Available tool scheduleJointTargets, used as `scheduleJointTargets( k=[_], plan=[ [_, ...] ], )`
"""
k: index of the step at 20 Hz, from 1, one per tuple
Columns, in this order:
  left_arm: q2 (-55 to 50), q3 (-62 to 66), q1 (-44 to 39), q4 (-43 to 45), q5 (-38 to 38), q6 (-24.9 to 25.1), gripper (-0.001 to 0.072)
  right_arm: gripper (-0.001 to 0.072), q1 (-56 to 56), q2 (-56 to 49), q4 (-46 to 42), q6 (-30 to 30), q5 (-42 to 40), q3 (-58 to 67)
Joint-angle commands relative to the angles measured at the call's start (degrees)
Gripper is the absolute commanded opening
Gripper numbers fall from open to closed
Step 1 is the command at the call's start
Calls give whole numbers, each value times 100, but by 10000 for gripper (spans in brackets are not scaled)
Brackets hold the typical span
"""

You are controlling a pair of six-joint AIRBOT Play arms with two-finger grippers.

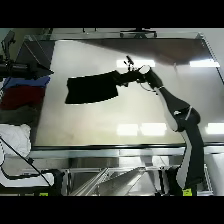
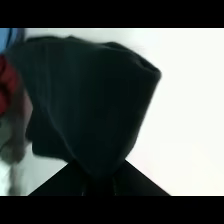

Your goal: Fold the shirts.

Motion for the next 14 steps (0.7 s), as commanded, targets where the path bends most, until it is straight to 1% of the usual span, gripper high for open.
scheduleJointTargets(
  k=[1, 2, 4, 8, 10, 12, 14],
  plan=[
    [0, 0, -2, 7, -114, 2, 1, 16, -879, 802, -2446, 1989, 234, 20],
    [0, 0, -2, 7, -114, 2, 1, 15, -1222, 977, -2874, 2463, 452, 17],
    [0, 0, -2, 7, -114, 2, 1, 15, -1906, 1357, -3595, 2800, 885, -20],
    [0, -4, -2, 7, -109, 4, 1, 15, -2933, 2173, -5571, 3585, 1703, -595],
    [-2, -7, -2, 7, -105, 4, 1, 15, -3477, 2645, -6288, 4100, 1762, -1316],
    [-2, -7, -17, 7, -109, 2, 1, 15, -4009, 3147, -6891, 4861, 1735, -2337],
    [-2, -7, -109, 7, -109, 4, 1, 15, -4520, 3722, -7154, 5383, 1322, -3571]
  ],
)
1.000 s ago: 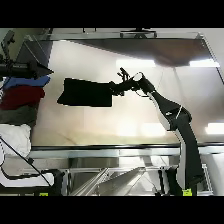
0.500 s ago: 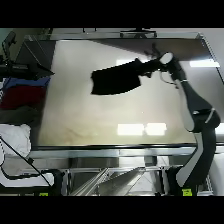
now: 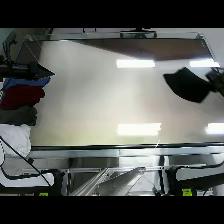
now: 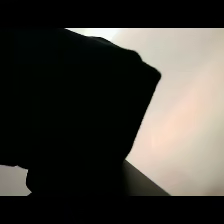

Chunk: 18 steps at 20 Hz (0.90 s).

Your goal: Fold the shirts.

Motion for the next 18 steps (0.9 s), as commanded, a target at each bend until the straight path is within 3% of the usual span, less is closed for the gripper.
scheduleJointTargets(
  k=[1, 5, 9, 15, 16, 17, 18],
  plan=[
    [-2, -2, -133, 4, -2, 4, 0, 15, -957, 1008, -955, 1252, -531, -1971],
    [-2, -2, -531, 50, 26, 7, 1, 16, -1926, 1967, -955, 1823, -1722, -3851],
    [-4, -2, -890, 52, 50, 9, 1, 16, -2653, 2297, -955, 1934, -2092, -4527],
    [-4, -2, -1241, 52, 120, 9, 1, 30, -2863, 2277, -929, 723, -2090, -4605],
    [-4, -2, -1250, 52, 118, 9, 1, 175, -2863, 2288, -929, 442, -2083, -4599],
    [-2, 0, -1250, 50, 103, 9, 1, 523, -2863, 2304, -929, -85, -1967, -4551],
    [-2, 0, -1250, 50, 85, 9, 1, 699, -2863, 2354, -931, -918, -1775, -4454]
  ],
)
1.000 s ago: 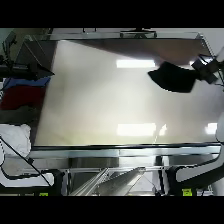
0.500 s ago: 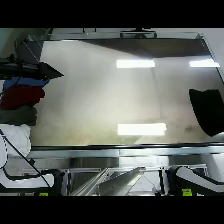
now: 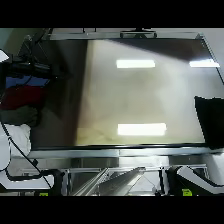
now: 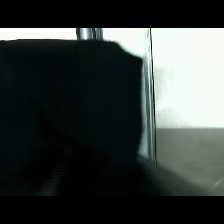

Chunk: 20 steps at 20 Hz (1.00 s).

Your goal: Fold the shirts.

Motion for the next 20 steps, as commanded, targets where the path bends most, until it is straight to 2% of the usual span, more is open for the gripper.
scheduleJointTargets(
  k=[1, 2, 5, 8, 9, 11, 12, 16, 20],
  plan=[
    [-2, 0, -57, 0, -26, 0, 1, 700, -37, 125, 11, -1989, 409, 210],
    [-2, 0, -31, 2, -48, 0, 1, 700, -39, 195, 11, -2190, 564, 393],
    [-2, 0, 11, 0, -39, 4, 1, 700, 22, 487, 439, -2194, 588, 1021],
    [-2, 0, 0, -2, -37, 0, 0, 699, 267, 647, 1290, -2815, 535, 1228],
    [-2, 0, -28, -2, -31, 0, 0, 647, 348, 669, 1628, -2909, 564, 1228],
    [0, 0, -26, -7, 46, -2, -1, 69, 557, 684, 2496, -3233, 586, 1228],
    [4, 2, -26, -7, 63, -31, -1, 19, 686, 693, 2953, -3447, 632, 1228],
    [240, -232, -28, -9, 96, -127, -1, 18, 1751, 935, 4966, -4426, 826, 975],
    [1471, -2052, 0, 4, 376, -55, -1, 19, 3801, 1777, 5379, -4562, 546, -328]
  ],
)
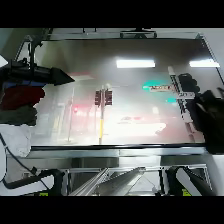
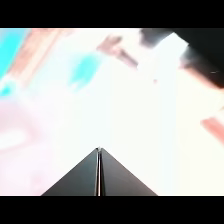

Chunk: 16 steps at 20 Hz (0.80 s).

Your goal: Fold the shirts.

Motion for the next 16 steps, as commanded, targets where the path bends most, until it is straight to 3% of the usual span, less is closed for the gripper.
scheduleJointTargets(
  k=[1, 4, 7, 16],
  plan=[
    [1058, -1567, 15, 9, 223, 48, 0, 19, 1823, 721, 713, -247, -197, -1137],
    [2155, -3228, 17, 13, 415, 46, 0, 19, 3029, 1060, 715, 133, -610, -1908],
    [2830, -4194, 17, 4, 544, 24, 0, 19, 3235, 1029, 866, 122, -595, -1917],
    [3685, -4811, 11, -4, 793, -13, 1, 19, 3224, 1027, 863, 127, -525, -1917]
  ],
)
